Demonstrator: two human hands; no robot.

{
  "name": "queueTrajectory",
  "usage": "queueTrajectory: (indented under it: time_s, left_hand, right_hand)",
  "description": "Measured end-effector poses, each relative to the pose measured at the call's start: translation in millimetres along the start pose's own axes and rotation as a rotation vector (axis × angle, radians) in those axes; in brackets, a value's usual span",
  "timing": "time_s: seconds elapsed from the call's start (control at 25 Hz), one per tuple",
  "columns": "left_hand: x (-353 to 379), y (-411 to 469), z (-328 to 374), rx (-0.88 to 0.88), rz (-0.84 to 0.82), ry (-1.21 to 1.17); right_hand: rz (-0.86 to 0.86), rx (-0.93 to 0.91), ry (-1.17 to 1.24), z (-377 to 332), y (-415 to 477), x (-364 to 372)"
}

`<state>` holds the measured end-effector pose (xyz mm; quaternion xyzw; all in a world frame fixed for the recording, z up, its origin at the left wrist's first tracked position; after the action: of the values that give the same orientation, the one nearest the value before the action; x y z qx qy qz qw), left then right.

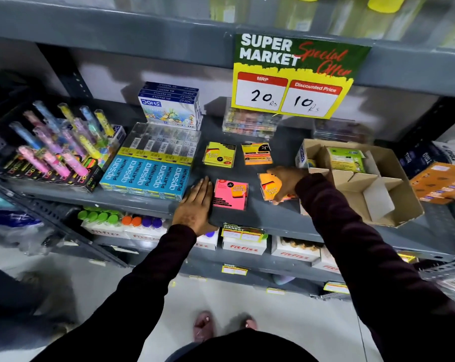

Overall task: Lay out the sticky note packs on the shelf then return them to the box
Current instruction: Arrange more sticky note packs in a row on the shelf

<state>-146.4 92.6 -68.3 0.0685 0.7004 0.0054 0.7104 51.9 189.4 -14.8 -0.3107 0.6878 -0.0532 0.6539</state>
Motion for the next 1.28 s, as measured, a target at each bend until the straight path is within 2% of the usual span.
queueTrajectory:
  time_s: [0.2, 0.32, 0.48, 0.76, 1.0, 1.28]
  left_hand:
    - [4.2, 0.0, -2.2, -0.010, 0.007, 0.026]
    - [-3.0, -1.6, 1.5, 0.021, 0.019, -0.115]
    - [1.7, -0.3, 2.2, 0.030, -0.053, -0.083]
    - [4.0, 1.6, -1.1, -0.003, -0.020, 0.017]
    - [7.8, 3.1, -2.1, 0.009, -0.018, -0.020]
    - [4.1, 1.8, 1.2, 0.038, -0.032, -0.060]
  right_hand:
    - [0.121, -0.039, -0.059, -6.0, -4.6, -10.0]
    - [0.234, -0.060, -0.082, -13.1, 0.4, -33.1]
    - [0.325, -0.081, -0.050, -22.9, 24.6, -66.4]
    - [0.208, -0.045, -0.149, -31.0, 77.0, -69.4]
    - [0.111, -0.017, -0.095, -29.2, 91.8, -58.9]
    - [0.112, -0.019, -0.063, -22.7, 81.6, -55.8]
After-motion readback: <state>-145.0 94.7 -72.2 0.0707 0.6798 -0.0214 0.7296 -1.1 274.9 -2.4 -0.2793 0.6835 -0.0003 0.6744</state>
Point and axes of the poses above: each hand's wrist, its own y-axis towards the middle knuckle, its own x-axis out of the palm, z = x × y, the point moved 8 cm from there along y, towards the middle knuckle, and after that the axes turned 3 degrees about z, right-handed, at the moved point
